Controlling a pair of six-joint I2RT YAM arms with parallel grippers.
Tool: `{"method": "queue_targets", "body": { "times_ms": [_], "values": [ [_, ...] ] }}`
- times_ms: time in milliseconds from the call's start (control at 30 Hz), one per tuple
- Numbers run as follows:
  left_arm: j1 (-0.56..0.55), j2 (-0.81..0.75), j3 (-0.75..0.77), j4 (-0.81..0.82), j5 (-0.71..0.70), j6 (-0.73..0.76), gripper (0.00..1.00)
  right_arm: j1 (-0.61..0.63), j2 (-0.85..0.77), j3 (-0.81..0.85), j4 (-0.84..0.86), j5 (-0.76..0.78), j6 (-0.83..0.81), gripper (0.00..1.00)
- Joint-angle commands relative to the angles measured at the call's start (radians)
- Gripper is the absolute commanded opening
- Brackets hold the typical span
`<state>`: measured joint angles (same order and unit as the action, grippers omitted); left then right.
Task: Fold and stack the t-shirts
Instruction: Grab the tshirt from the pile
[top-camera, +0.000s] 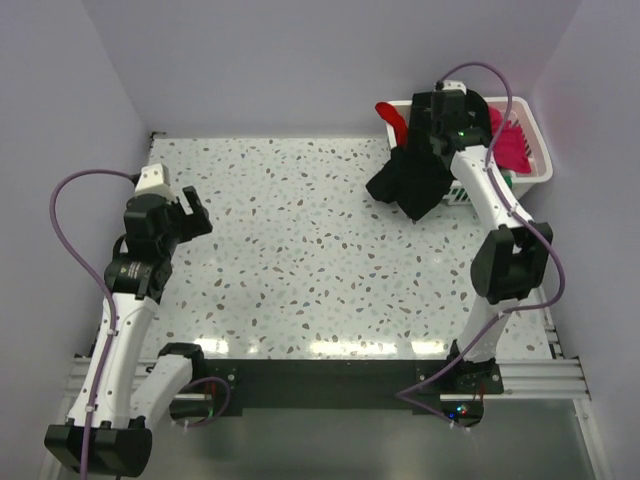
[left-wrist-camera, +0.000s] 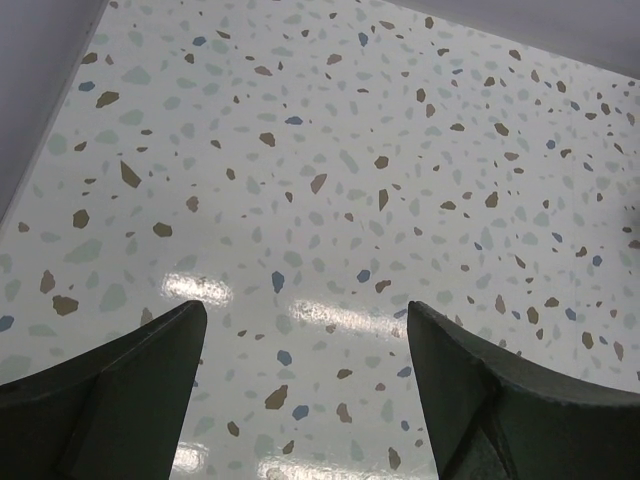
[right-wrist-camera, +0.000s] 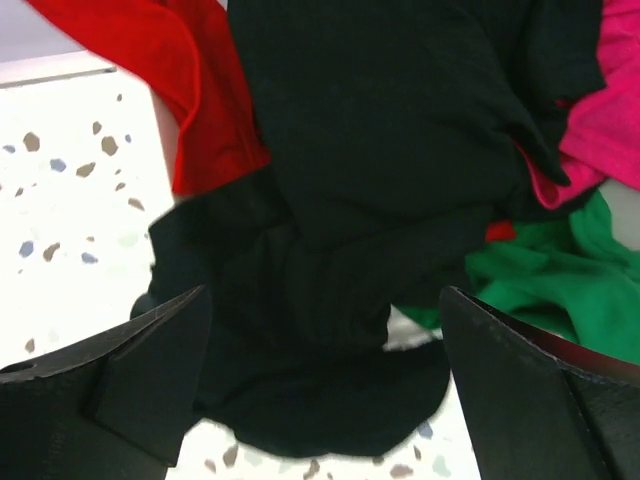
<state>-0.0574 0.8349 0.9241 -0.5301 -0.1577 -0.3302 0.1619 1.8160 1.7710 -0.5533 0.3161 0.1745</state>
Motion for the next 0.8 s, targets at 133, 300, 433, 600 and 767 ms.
{"method": "queue_targets", "body": {
  "times_ms": [133, 300, 433, 600, 767],
  "values": [
    [-0.002, -0.022, 0.045, -0.018, 0.063, -0.016, 0.88, -0.018, 0.222, 0.237, 0.004, 0.041, -0.023, 0.99],
    [-0.002, -0.017, 0.055, -0.025, 0.069, -0.030, 0.88, -0.024, 0.361, 0.344, -0.023, 0.145, -0.023, 0.98],
    [-0.002, -0.019, 0.061, -0.036, 0.060, -0.036, 0.88, -0.041, 0.391, 0.370, -0.033, 0.178, 0.000, 0.90],
    [-0.002, -0.017, 0.068, -0.044, 0.046, -0.041, 0.88, -0.070, 0.430, 0.444, -0.078, 0.156, -0.020, 0.37],
    [-0.002, -0.016, 0.062, -0.039, 0.037, -0.055, 0.88, -0.081, 0.332, 0.467, -0.068, 0.084, -0.032, 0.03]
  ]
}}
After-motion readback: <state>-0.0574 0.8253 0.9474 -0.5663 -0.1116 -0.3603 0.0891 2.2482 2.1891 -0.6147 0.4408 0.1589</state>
